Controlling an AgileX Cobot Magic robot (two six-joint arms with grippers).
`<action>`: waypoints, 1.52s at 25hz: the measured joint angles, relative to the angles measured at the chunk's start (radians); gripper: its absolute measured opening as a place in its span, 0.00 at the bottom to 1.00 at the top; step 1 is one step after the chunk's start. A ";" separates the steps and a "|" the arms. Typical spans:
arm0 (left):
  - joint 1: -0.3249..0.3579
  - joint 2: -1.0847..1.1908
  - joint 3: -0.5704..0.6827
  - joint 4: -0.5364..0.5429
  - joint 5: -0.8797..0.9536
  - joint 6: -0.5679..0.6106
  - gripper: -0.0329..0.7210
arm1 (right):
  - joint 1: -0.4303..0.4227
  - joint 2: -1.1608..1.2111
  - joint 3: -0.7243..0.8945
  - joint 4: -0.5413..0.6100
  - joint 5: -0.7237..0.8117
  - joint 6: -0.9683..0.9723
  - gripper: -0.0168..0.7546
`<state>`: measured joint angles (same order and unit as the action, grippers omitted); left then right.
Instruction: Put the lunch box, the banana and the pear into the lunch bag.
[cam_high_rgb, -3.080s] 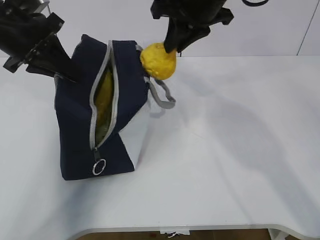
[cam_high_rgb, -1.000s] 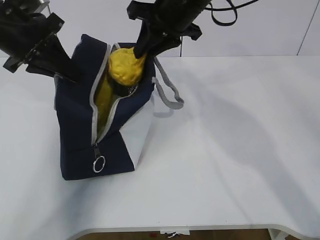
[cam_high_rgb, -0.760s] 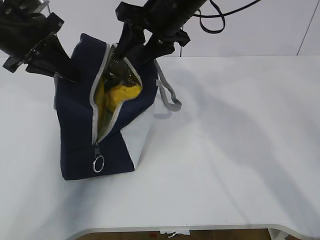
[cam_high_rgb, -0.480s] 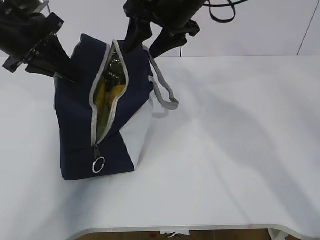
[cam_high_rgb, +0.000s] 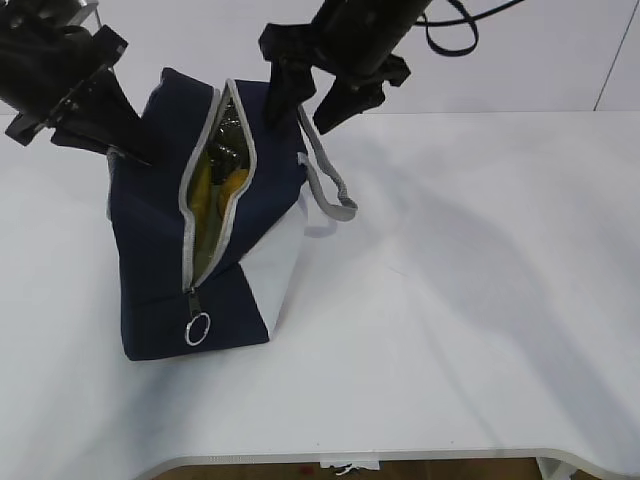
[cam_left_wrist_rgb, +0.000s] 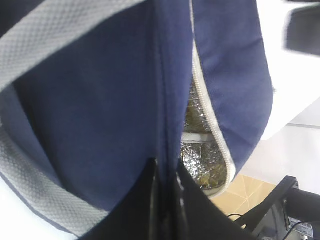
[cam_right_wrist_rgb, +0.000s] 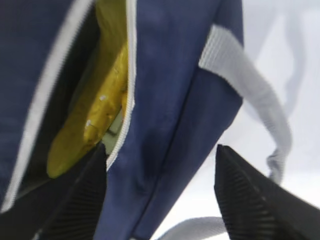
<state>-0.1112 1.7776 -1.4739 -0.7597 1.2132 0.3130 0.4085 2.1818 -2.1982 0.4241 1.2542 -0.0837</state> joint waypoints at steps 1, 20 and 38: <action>0.000 0.000 0.000 0.000 0.000 0.000 0.04 | 0.000 0.010 0.005 0.009 0.000 0.000 0.70; -0.067 0.000 0.000 -0.176 -0.004 0.002 0.04 | 0.000 -0.080 0.040 -0.189 0.005 0.038 0.03; -0.192 0.021 0.000 -0.232 -0.135 0.006 0.13 | 0.000 -0.152 0.115 -0.313 0.013 0.056 0.17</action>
<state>-0.3030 1.7982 -1.4739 -0.9913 1.0780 0.3189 0.4085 2.0298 -2.0834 0.1111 1.2675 -0.0277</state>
